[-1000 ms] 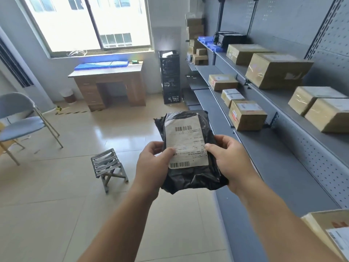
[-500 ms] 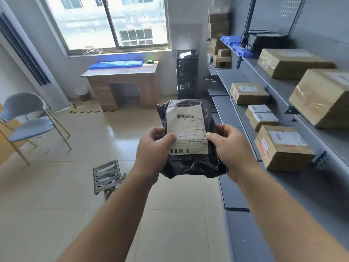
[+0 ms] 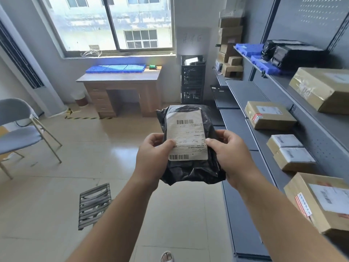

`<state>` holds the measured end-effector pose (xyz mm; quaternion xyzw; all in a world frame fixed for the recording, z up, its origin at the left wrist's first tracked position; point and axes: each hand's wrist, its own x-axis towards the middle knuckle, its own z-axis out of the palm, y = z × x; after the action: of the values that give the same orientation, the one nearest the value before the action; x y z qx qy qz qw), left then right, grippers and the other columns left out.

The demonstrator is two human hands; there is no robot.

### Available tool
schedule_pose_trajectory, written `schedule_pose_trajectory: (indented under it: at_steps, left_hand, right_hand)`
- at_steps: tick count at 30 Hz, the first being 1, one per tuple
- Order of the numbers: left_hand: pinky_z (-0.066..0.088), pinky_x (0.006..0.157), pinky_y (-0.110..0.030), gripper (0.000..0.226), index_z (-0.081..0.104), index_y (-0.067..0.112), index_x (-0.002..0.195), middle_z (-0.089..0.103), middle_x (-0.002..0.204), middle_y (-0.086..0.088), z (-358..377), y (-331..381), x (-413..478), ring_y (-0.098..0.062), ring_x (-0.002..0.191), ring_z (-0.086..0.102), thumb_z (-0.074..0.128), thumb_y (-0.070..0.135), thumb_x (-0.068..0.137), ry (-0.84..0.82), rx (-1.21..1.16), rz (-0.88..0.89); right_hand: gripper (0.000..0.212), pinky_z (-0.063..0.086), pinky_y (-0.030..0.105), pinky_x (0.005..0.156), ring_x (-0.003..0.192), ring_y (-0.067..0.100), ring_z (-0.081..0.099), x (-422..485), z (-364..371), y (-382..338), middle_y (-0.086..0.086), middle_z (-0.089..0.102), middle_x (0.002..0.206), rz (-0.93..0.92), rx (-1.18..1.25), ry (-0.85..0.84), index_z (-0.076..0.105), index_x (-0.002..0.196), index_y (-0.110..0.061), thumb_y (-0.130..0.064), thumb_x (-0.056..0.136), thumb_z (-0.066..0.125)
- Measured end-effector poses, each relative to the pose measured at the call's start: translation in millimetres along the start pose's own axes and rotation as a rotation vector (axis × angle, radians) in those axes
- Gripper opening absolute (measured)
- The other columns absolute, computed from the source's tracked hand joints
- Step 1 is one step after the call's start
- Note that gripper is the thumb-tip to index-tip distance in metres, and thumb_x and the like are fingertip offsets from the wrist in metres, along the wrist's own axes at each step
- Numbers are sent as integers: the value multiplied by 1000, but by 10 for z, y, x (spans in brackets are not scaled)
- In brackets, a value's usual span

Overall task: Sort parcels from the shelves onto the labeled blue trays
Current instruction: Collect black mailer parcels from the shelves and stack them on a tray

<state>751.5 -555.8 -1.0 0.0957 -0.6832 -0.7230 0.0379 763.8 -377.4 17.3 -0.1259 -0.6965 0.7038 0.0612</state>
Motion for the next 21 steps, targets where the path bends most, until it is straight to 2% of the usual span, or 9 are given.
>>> schedule_pose_trajectory:
  at_steps: [3, 8, 12, 16, 21]
  left_hand:
    - [61, 84, -56, 19, 68, 15, 97, 75, 98, -11, 77, 40, 664, -32, 92, 75, 71, 22, 79, -29, 2, 4]
    - [61, 84, -57, 29, 67, 15, 99, 75, 101, -12, 225, 152, 1656, -35, 95, 75, 70, 27, 73, -84, -8, -19]
    - [60, 84, -58, 28, 67, 15, 97, 75, 102, -13, 463, 204, 2311, -37, 96, 74, 70, 27, 72, -136, 3, -28]
    - [61, 84, -58, 29, 67, 14, 98, 75, 104, -13, 798, 215, 2945, -36, 96, 74, 70, 27, 72, -166, 8, -34]
    - [61, 84, -57, 29, 69, 16, 98, 76, 103, -10, 1297, 213, 3757, -33, 95, 75, 71, 27, 72, -149, 28, -19]
  right_hand:
    - [15, 64, 43, 76, 87, 23, 76, 578, 246, -94, 1, 77, 94, -5, -27, 40, 70, 103, -18, -7, 94, 65]
    - [16, 65, 40, 73, 86, 20, 76, 1429, 546, -221, 0, 77, 95, 10, -22, 98, 69, 107, -19, -9, 95, 65]
    - [17, 62, 31, 65, 81, 16, 76, 2041, 601, -249, -3, 76, 91, 2, -1, 143, 67, 97, -25, -8, 95, 64]
    - [15, 63, 47, 80, 89, 22, 76, 2745, 583, -243, 0, 77, 96, 8, -5, 176, 68, 95, -26, -11, 93, 66]
    - [15, 63, 50, 82, 90, 23, 76, 3725, 495, -249, 1, 77, 96, -5, 4, 180, 69, 96, -25, -11, 91, 67]
